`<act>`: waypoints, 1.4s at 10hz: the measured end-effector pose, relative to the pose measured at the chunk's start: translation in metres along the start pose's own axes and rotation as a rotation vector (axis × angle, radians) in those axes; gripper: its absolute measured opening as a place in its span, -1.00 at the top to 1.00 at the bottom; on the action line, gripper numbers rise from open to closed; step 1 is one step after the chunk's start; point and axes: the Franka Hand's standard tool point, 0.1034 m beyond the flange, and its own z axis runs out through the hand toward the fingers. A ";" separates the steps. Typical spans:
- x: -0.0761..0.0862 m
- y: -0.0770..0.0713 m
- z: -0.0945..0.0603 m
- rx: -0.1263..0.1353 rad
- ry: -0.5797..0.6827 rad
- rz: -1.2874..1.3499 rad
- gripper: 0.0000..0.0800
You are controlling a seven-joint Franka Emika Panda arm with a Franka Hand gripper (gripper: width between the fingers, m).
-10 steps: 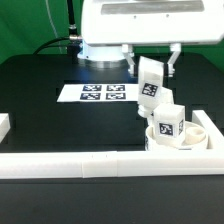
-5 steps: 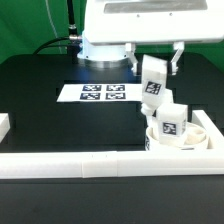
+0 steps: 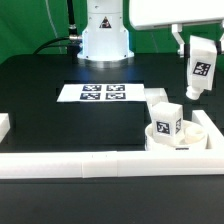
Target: Assemble stool
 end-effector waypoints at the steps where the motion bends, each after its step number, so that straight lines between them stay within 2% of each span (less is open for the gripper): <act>1: 0.000 0.000 0.000 0.000 -0.001 0.000 0.18; 2: 0.000 0.002 0.002 -0.001 0.006 -0.010 0.18; 3: 0.000 0.010 0.008 0.000 0.064 -0.047 0.18; 5: -0.007 0.010 0.019 0.012 0.137 -0.079 0.18; 10: -0.008 0.012 0.021 0.015 0.126 -0.070 0.18; 12: -0.009 0.001 0.024 0.041 0.156 -0.073 0.18; 13: -0.013 -0.012 0.029 0.057 0.193 -0.092 0.18; 14: -0.013 -0.017 0.032 0.063 0.223 -0.112 0.18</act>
Offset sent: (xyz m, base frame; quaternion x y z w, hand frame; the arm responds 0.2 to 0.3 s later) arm -0.0090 0.0269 -0.0232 0.0869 0.0657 0.0319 0.9935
